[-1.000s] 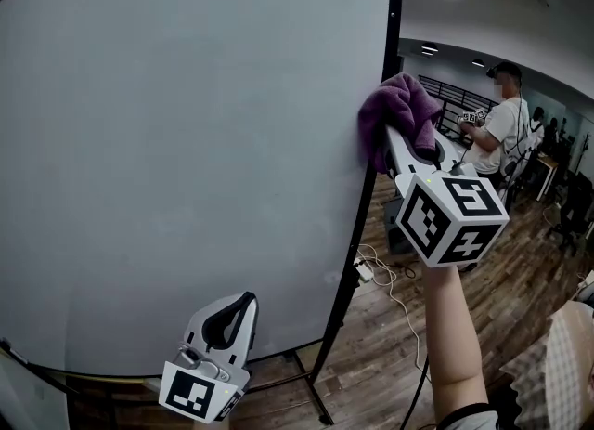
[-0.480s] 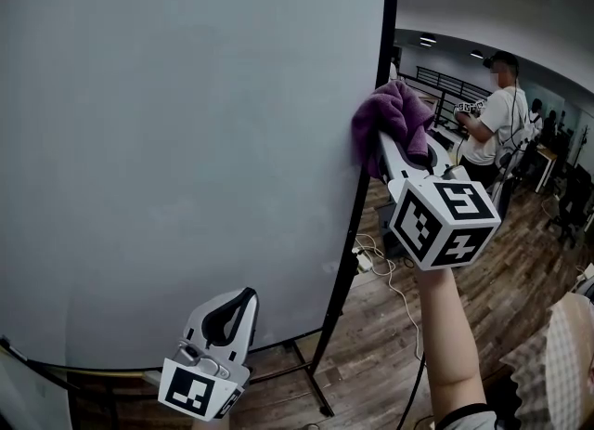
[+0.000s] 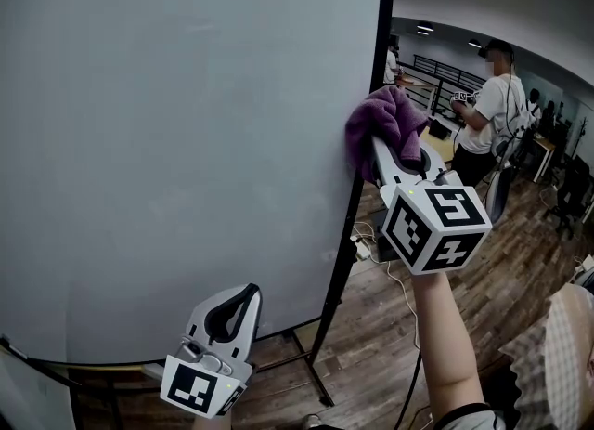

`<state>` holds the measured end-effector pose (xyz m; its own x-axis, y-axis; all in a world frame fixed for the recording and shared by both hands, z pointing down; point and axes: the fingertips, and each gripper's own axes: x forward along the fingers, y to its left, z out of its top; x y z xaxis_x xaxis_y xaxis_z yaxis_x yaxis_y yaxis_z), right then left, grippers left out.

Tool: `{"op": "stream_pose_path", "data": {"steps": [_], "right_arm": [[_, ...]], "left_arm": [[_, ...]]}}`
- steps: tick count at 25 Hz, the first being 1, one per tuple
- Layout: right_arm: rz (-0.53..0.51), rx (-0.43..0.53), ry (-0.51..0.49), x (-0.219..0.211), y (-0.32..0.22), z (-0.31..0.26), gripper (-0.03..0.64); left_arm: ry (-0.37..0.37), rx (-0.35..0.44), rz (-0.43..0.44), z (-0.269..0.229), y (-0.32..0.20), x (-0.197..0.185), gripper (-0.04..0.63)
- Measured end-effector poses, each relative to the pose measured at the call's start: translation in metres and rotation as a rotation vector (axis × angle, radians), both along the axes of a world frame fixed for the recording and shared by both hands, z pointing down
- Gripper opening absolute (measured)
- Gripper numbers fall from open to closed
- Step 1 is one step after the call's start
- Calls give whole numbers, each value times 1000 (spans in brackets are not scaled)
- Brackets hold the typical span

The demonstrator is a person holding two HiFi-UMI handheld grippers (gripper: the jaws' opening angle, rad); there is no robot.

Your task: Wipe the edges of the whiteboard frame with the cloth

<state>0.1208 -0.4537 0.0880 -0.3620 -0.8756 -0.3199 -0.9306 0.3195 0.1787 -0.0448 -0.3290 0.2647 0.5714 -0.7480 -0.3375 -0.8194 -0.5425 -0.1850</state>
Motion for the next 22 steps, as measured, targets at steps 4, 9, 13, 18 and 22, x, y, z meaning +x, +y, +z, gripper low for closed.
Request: {"op": "stream_pose_path", "data": {"steps": [4,9,13,18,22], "right_arm": [[3,-19,-3,-1,-1,9,60],[13,-38,-8,-2,-2,16,60],[21,-46,-17,0,-3,25,60],[33,-54,-34,0,-3,36,60],[42,-71,-41,0,-3,47,60]], "left_arm": [[3,-4,12,1,0,0,21],[4,-9,25,-1,2,0,21],[5,-17,27,4,2,-1,21],[10,-27,26,7,3,-6,21],[13,-34,29,8,4,-9,20]]}}
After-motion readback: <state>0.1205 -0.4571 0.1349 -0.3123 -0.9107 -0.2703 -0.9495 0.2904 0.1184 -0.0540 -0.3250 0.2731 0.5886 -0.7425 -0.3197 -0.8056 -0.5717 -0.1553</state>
